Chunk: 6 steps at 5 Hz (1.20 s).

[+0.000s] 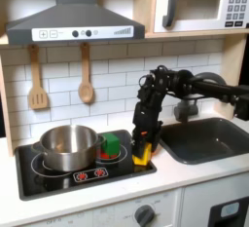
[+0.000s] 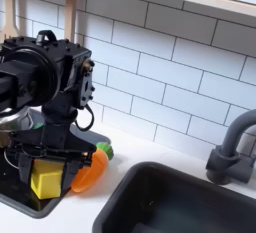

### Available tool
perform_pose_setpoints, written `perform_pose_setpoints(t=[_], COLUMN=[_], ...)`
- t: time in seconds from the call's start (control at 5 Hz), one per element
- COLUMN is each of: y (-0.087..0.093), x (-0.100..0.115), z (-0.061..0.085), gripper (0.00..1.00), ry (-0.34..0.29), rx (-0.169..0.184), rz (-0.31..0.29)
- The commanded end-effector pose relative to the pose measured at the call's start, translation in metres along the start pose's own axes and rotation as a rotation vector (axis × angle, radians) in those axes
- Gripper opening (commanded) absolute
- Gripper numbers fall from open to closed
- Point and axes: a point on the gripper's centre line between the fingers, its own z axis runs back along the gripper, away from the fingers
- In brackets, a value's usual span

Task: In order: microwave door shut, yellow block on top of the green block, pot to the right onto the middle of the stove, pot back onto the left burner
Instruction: 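Put the yellow block on top of the green block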

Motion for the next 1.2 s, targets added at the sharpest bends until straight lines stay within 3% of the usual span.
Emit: perform_pose_setpoints(t=[0.0,0.2,0.4,0.6,1.0], y=[0.011,0.014,0.016,0.024,0.038], x=[0.010,0.017,0.016,0.013,0.031], z=[0.017,0.033,0.042,0.048,0.060], gripper=[0.00,0.00,0.00,0.00,0.00], ry=[-0.035,-0.081,-0.082,-0.072,-0.115], rx=[-0.056,-0.098,-0.180,-0.210,-0.228], rz=[-0.017,-0.043,-0.054,-0.096,-0.098])
